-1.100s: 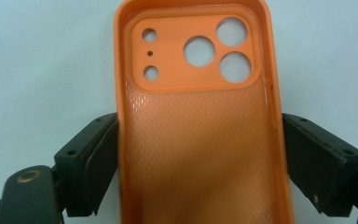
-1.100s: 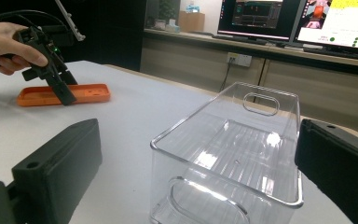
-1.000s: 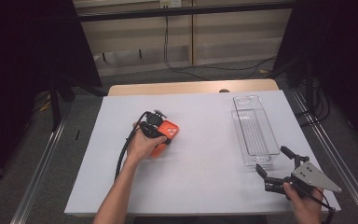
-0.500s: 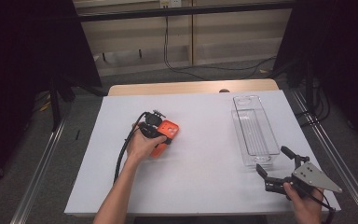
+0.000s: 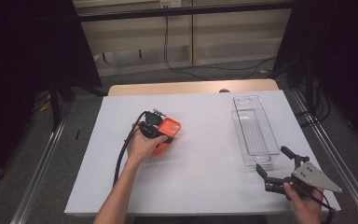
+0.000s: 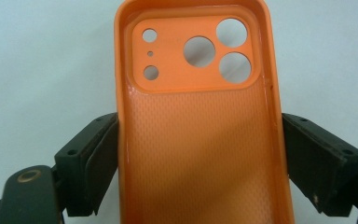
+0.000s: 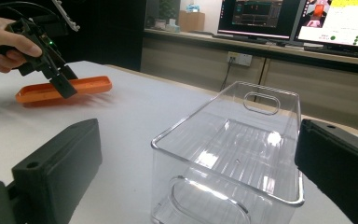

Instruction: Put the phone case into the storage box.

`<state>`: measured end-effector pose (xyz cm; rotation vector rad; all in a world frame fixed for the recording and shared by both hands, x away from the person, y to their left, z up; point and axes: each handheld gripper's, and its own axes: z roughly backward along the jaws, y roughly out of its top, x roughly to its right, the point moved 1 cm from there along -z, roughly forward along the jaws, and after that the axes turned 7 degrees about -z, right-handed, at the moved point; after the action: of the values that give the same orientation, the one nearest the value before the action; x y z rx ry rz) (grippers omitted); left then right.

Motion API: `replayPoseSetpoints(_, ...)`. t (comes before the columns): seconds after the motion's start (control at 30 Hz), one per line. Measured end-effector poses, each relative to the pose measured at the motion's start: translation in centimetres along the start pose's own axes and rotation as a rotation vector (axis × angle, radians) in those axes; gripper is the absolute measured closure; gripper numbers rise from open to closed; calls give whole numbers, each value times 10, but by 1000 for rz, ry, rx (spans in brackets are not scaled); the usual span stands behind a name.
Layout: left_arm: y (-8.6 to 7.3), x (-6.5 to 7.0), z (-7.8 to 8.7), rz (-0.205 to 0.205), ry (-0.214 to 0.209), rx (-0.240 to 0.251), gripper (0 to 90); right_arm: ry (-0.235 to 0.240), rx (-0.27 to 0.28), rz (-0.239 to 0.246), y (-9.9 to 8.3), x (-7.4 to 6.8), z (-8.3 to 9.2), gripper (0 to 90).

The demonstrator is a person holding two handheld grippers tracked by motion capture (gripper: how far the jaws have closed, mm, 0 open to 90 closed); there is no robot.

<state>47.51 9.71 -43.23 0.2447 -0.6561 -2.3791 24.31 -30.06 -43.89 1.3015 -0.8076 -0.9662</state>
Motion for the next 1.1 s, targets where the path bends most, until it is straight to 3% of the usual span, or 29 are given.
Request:
replayPoseSetpoints(0.23, 1, 3, 11, 8, 2, 58, 158, 1, -1, 1, 0, 0, 0, 3)
replayPoseSetpoints(0.73, 1, 16, 27, -25, 14, 149, 157, 6, 0, 0, 0, -1, -1, 3)
replayPoseSetpoints(1.1, 1, 23, 39, -50, 60, 223, 158, -6, 1, -17, 0, 1, -3, 3)
